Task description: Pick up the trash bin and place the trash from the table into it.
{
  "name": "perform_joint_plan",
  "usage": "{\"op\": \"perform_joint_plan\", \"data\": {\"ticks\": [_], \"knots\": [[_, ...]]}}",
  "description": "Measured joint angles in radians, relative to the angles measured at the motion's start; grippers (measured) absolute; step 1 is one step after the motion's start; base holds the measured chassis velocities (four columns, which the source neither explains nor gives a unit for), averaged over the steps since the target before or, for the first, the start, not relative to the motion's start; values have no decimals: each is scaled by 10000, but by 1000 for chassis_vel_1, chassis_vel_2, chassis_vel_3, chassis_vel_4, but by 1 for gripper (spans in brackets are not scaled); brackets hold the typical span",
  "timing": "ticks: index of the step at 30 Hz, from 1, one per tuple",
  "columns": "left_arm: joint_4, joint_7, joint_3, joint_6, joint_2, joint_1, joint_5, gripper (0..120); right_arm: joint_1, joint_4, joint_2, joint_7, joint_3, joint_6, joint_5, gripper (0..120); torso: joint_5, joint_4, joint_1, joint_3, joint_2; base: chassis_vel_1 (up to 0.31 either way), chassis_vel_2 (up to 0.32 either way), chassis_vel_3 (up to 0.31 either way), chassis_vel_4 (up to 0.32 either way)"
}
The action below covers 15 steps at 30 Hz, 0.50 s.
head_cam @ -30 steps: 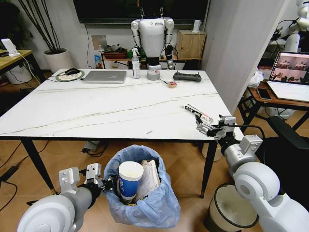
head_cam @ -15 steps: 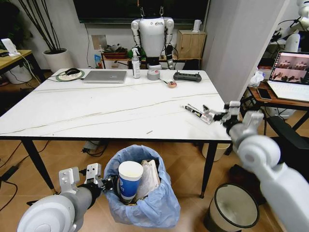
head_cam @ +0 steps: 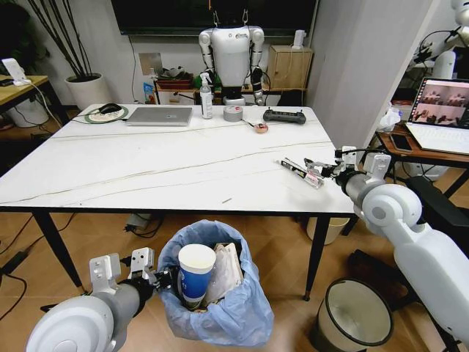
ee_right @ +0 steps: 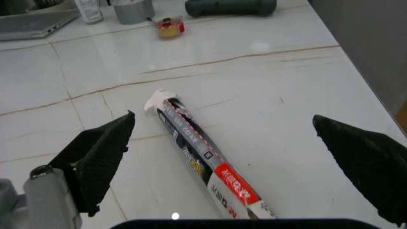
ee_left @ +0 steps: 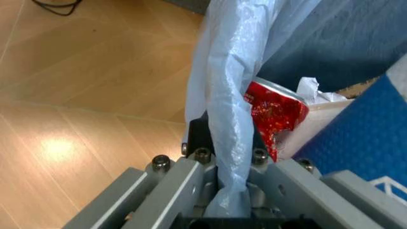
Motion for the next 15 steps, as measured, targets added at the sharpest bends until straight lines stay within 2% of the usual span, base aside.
{"op": "perform_joint_plan", "data": {"ticks": [1, 4, 15], "knots": [[0, 2, 0, 0, 0, 0, -1, 0, 132, -108, 3, -16, -150, -27, 1, 100, -14, -1, -1, -1, 1, 0, 0, 0, 0], [0, 1, 0, 0, 0, 0, 0, 0, 350, -338, 3, -63, -447, -72, 41, 100, 0, -1, -1, 0, 0, 0, 0, 0, 0], [0, 1, 0, 0, 0, 0, 0, 0, 649, -1056, -151, -515, -862, -460, 131, 100, -1, -2, -1, 0, 0, 0, 0, 0, 0]]}}
